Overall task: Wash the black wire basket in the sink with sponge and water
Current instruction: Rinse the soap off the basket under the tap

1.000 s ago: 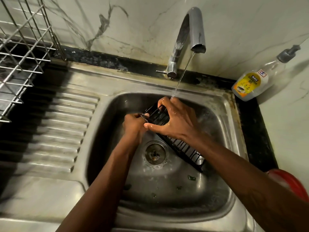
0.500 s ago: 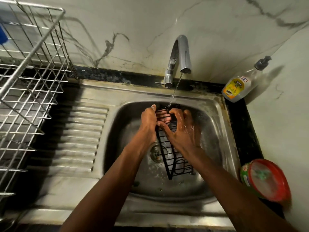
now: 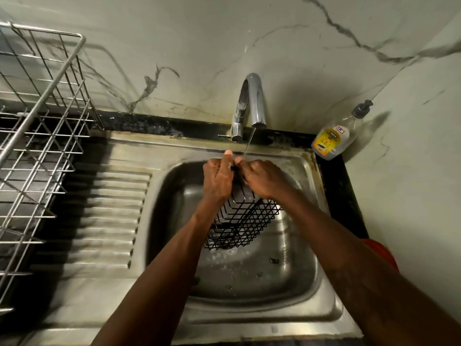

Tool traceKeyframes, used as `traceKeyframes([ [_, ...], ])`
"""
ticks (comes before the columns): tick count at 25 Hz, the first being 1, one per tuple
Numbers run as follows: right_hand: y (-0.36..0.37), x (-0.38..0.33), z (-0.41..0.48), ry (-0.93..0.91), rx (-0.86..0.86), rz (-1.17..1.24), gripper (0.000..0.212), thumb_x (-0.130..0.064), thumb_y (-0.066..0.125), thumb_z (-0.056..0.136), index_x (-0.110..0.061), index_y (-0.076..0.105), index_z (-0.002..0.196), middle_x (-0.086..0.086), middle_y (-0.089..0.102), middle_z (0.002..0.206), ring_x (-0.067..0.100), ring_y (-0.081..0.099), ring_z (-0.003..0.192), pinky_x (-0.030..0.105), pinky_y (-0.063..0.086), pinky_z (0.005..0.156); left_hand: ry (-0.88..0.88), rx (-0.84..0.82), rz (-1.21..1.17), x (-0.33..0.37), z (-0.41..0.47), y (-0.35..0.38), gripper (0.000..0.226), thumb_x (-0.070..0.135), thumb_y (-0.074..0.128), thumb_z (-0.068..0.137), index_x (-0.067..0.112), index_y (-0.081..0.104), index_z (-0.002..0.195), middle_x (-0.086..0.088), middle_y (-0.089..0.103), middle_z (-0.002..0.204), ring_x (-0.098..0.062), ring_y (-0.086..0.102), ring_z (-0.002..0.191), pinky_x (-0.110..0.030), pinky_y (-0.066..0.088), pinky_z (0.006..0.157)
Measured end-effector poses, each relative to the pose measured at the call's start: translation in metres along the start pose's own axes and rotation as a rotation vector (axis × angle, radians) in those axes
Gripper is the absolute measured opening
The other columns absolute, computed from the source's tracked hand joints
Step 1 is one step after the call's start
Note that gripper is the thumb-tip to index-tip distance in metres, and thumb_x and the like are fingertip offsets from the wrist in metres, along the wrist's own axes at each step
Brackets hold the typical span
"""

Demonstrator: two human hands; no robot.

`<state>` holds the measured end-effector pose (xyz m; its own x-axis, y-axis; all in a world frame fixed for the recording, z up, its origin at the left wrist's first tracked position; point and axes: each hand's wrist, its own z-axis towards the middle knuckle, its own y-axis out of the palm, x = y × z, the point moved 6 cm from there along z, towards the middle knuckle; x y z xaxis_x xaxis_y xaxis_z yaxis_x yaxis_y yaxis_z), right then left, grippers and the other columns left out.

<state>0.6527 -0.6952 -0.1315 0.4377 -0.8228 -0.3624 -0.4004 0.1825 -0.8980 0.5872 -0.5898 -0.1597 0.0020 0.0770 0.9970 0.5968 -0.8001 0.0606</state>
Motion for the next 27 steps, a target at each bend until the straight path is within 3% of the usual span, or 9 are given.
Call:
traceKeyframes([
  [2, -0.006, 0.0, 0.006, 0.072, 0.017, -0.022, 0.054, -0.047, 0.023, 0.11, -0.016, 0.061, 0.088, 0.007, 0.056, 0.082, 0.021, 0.058, 0.081, 0.033, 0.037, 0.073, -0.018, 0.034, -0.001, 0.007, -0.003, 0.008, 0.048, 0.028, 0.043, 0.108, 0.009, 0.056, 0.066, 0.009, 0.055, 0.049, -0.005, 0.053, 0.045, -0.024, 0.045, 0.048],
  [4, 0.0, -0.022, 0.012, -0.029, 0.061, -0.054, 0.041, -0.037, 0.026, 0.11, -0.021, 0.055, 0.087, 0.004, 0.056, 0.083, 0.02, 0.055, 0.076, 0.032, 0.036, 0.073, -0.014, 0.107, 0.022, 0.014, -0.001, 0.008, 0.047, 0.032, 0.042, 0.108, 0.008, 0.056, 0.069, 0.006, 0.058, 0.058, 0.005, 0.059, 0.052, -0.013, 0.045, 0.049],
  [7, 0.006, -0.019, 0.011, -0.115, 0.03, -0.065, 0.046, -0.04, 0.03, 0.11, -0.018, 0.058, 0.081, 0.0, 0.057, 0.072, 0.014, 0.053, 0.062, 0.032, 0.043, 0.064, 0.097, 0.068, 0.07, 0.006, 0.008, -0.005, 0.056, 0.038, 0.048, 0.105, 0.01, 0.056, 0.057, -0.006, 0.054, 0.052, -0.006, 0.05, 0.039, -0.025, 0.041, 0.045],
  [11, -0.002, 0.019, 0.019, 0.088, -0.002, -0.046, 0.052, -0.052, 0.026, 0.108, -0.018, 0.062, 0.093, 0.0, 0.055, 0.078, 0.018, 0.055, 0.072, 0.032, 0.043, 0.069, 0.116, 0.019, 0.109, -0.004, 0.012, -0.009, 0.05, 0.029, 0.052, 0.105, 0.006, 0.06, 0.06, -0.005, 0.051, 0.049, -0.02, 0.045, 0.041, -0.036, 0.042, 0.043],
  [13, 0.003, -0.015, 0.019, -0.007, -0.007, -0.02, 0.045, -0.041, 0.031, 0.109, -0.021, 0.052, 0.075, -0.001, 0.052, 0.069, 0.014, 0.05, 0.06, 0.029, 0.042, 0.062, 0.115, 0.031, 0.101, -0.002, 0.015, -0.012, 0.049, 0.026, 0.049, 0.106, 0.013, 0.06, 0.061, 0.005, 0.053, 0.049, -0.012, 0.049, 0.042, -0.025, 0.043, 0.042],
  [18, -0.002, -0.057, 0.003, -0.251, 0.304, -0.164, 0.059, -0.042, 0.031, 0.108, -0.025, 0.04, 0.052, -0.009, 0.037, 0.045, 0.006, 0.034, 0.04, 0.025, 0.022, 0.048, 0.351, 0.034, 0.279, 0.005, 0.028, -0.03, 0.056, 0.028, 0.045, 0.105, 0.012, 0.048, 0.052, 0.002, 0.042, 0.043, -0.016, 0.04, 0.039, -0.04, 0.035, 0.042],
  [22, 0.011, -0.057, 0.018, -0.248, 0.195, -0.277, 0.059, -0.045, 0.026, 0.108, -0.024, 0.051, 0.059, -0.006, 0.045, 0.052, 0.009, 0.041, 0.046, 0.029, 0.031, 0.057, 0.073, -0.029, 0.167, -0.028, 0.036, -0.031, 0.064, 0.053, 0.039, 0.101, 0.008, 0.057, 0.059, -0.006, 0.058, 0.054, -0.017, 0.055, 0.052, -0.036, 0.044, 0.054],
  [25, 0.014, -0.062, 0.038, -0.253, 0.178, -0.306, 0.059, -0.046, 0.025, 0.108, -0.021, 0.065, 0.074, -0.004, 0.048, 0.057, 0.012, 0.043, 0.051, 0.032, 0.038, 0.061, -0.17, 0.17, 0.123, -0.047, 0.032, -0.039, 0.065, 0.055, 0.039, 0.102, 0.009, 0.072, 0.072, -0.009, 0.073, 0.073, -0.02, 0.07, 0.071, -0.034, 0.054, 0.069],
  [27, 0.011, -0.048, 0.046, -0.214, 0.156, -0.274, 0.061, -0.05, 0.024, 0.107, -0.02, 0.067, 0.076, 0.0, 0.056, 0.062, 0.014, 0.05, 0.056, 0.033, 0.045, 0.062, -0.176, 0.258, 0.207, -0.04, 0.037, -0.039, 0.067, 0.059, 0.041, 0.101, 0.01, 0.07, 0.065, -0.012, 0.072, 0.069, -0.025, 0.07, 0.068, -0.035, 0.055, 0.069],
])
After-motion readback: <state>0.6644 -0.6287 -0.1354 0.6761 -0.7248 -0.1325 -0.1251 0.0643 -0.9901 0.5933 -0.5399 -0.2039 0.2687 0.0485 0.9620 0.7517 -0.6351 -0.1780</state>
